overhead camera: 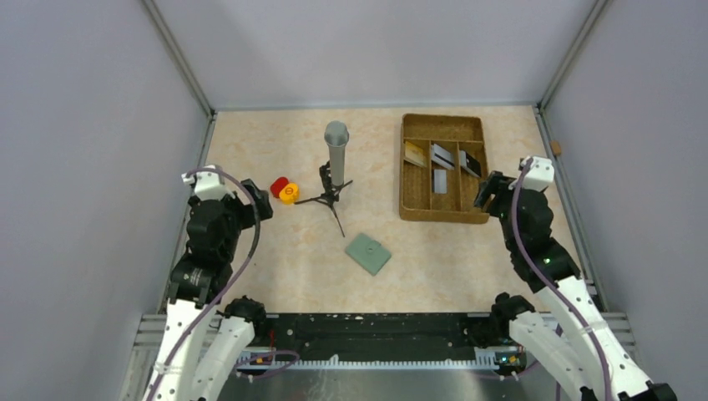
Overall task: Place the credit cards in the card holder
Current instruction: Reset both arms
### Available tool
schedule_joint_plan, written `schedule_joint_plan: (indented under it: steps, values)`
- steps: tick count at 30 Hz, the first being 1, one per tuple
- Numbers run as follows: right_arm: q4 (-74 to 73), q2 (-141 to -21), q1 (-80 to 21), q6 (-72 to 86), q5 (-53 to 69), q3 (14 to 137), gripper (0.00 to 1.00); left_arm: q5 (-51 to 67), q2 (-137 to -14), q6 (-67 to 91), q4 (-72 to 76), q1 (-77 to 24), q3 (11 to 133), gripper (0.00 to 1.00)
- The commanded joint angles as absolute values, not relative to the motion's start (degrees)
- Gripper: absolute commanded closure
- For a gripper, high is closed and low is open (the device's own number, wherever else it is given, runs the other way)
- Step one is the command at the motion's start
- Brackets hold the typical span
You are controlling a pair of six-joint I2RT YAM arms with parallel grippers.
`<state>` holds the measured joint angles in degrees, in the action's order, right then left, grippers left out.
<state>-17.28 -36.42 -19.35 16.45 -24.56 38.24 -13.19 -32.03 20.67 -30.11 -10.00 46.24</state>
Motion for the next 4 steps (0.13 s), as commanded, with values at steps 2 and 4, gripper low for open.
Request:
schedule_joint_plan:
  steps: [2, 4]
  values:
    - [-13.5, -37.0, -19.3, 14.5, -26.5, 37.9, 0.31, -13.5, -31.9, 16.8, -28.3, -9.8, 44.4, 0.01]
    - [-13.2, -36.9, -19.3, 14.6, -26.3, 38.0, 0.31, -13.4, -31.9, 16.8, -27.6, -9.8, 44.3, 0.01]
